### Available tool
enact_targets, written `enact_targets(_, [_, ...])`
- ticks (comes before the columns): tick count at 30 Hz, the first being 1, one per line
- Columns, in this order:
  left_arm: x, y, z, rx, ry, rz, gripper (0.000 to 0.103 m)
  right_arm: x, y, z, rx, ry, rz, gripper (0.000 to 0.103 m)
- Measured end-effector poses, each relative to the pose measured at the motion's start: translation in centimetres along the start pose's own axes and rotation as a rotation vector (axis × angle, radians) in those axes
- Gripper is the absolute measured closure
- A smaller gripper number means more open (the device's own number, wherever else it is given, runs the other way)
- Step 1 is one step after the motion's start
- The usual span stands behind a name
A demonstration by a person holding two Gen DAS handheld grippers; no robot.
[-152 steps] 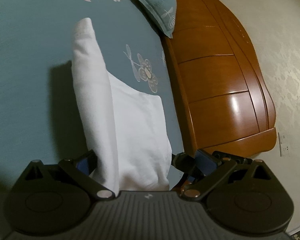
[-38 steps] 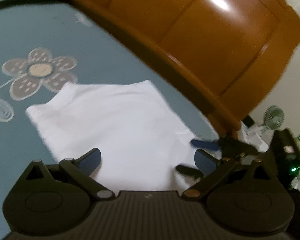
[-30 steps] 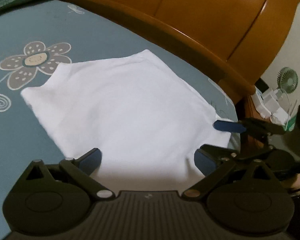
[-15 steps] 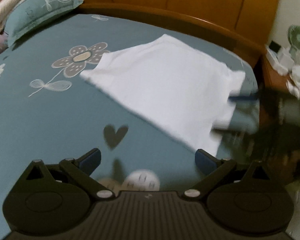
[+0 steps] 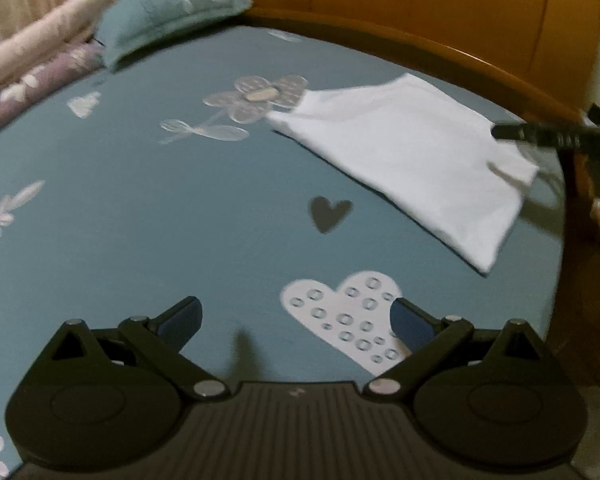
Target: Fold clothes
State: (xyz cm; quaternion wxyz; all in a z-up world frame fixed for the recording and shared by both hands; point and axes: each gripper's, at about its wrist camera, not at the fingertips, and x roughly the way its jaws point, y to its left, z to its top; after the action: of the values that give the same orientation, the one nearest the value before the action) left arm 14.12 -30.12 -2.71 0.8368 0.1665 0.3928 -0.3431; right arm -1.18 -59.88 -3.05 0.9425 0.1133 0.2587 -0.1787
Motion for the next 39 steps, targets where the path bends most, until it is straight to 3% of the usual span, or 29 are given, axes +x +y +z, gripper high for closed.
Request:
enact_targets(7, [0.5,0.4,-0.5,-0.001,-0.012,-0.007,0.003,9.1,0.7,5.3,0.016,0.040,0.025,0.016])
enact_targets(11, [1.5,0.7,-0.8,0.013,-0.003,0.021,0.003,13.4,-0.2,5.7,0.046,0.093,0.037,0.015])
enact_targets(15, [1.8,1.4,-0.9,-0.007,-0.004,0.020,0.003,16.1,-0.4,5.6,-0.006,0.114,0.015,0.013])
enact_targets(18, [2.0,1.9,-0.9,-0.023,-0.004,0.019,0.003,15.9,0.4,6.7,0.019,0.129,-0.014,0.013])
enact_targets(22, [2.2,2.6,-1.1,-0.043,-0.005,0.018,0.003,12.9,2.5,6.2,0.004,0.061,0.048,0.012])
enact_targets(24, [2.4,2.8,-1.1,-0.044,0.005,0.027,0.003,12.5,3.2,5.1,0.000,0.086,0.076,0.011])
enact_targets(28, [2.1,2.9,-1.5,-0.046,0.016,0.024,0.003,14.2,4.0,3.7,-0.062,0.107,0.021,0.001])
enact_targets(34, [0.9,3.6,-1.4,-0.057,-0.007,0.049,0.003,12.9,5.5,5.6,-0.022,0.126,0.044,0.002])
enact_targets(39, [0.7,3.8,-1.4,-0.066,-0.002,0.057,0.003,13.5,6.7,4.7,-0.048,0.185,0.020,0.000])
